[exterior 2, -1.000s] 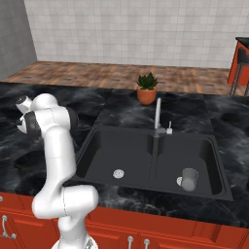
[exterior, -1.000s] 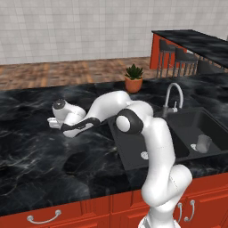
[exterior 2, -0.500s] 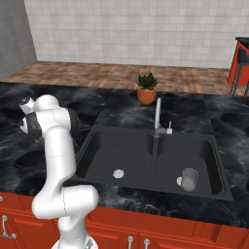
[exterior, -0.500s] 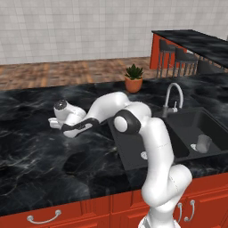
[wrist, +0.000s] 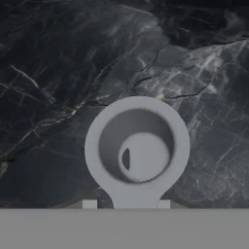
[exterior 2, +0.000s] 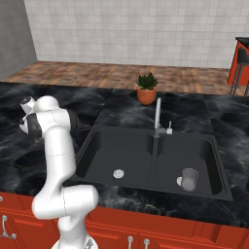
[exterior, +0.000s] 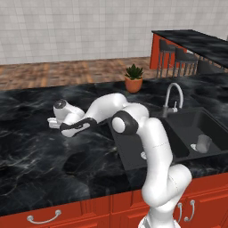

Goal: Move any existing items from the left basin to the right basin for drying. Then move the measuring cup from the counter to the left basin of the sink for washing.

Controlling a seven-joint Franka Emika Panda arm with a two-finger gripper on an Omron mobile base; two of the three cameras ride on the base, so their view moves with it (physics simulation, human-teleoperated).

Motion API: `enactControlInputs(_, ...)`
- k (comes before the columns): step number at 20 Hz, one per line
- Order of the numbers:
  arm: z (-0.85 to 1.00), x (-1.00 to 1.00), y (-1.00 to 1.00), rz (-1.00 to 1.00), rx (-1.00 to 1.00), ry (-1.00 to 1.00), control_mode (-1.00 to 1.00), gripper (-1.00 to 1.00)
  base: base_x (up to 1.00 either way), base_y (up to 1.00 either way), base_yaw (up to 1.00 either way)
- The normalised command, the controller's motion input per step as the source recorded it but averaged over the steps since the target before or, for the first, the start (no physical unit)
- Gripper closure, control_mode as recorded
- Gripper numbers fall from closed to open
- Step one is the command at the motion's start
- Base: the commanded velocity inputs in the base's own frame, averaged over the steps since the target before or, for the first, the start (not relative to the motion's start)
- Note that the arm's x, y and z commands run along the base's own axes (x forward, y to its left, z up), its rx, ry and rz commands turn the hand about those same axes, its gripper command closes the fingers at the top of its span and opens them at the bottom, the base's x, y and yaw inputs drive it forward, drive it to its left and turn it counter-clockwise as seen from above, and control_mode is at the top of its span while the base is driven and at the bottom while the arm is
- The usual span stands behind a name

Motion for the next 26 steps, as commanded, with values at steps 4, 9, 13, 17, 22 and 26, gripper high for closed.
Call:
enactControlInputs(4,0.0,0.0,0.01,0.0,0.01,0.0,-1.0,1.0,0.0,0.0,0.0)
enactControlInputs(9,0.1,-0.18,-0.03,-0.03,0.0,-0.01,-1.0,1.0,0.0,0.0,0.0)
enactControlInputs(13,0.22,-0.41,-0.24,-0.08,0.0,-0.01,-1.0,1.0,0.0,0.0,0.0)
enactControlInputs(17,0.21,-0.49,-0.5,-0.11,0.02,0.0,-1.0,1.0,0.0,0.0,0.0)
enactControlInputs(22,0.21,-0.48,-0.82,-0.11,0.06,0.0,-1.0,1.0,0.0,0.0,0.0)
enactControlInputs(26,0.14,-0.42,-0.89,-0.1,0.06,0.0,-1.0,1.0,0.0,0.0,0.0)
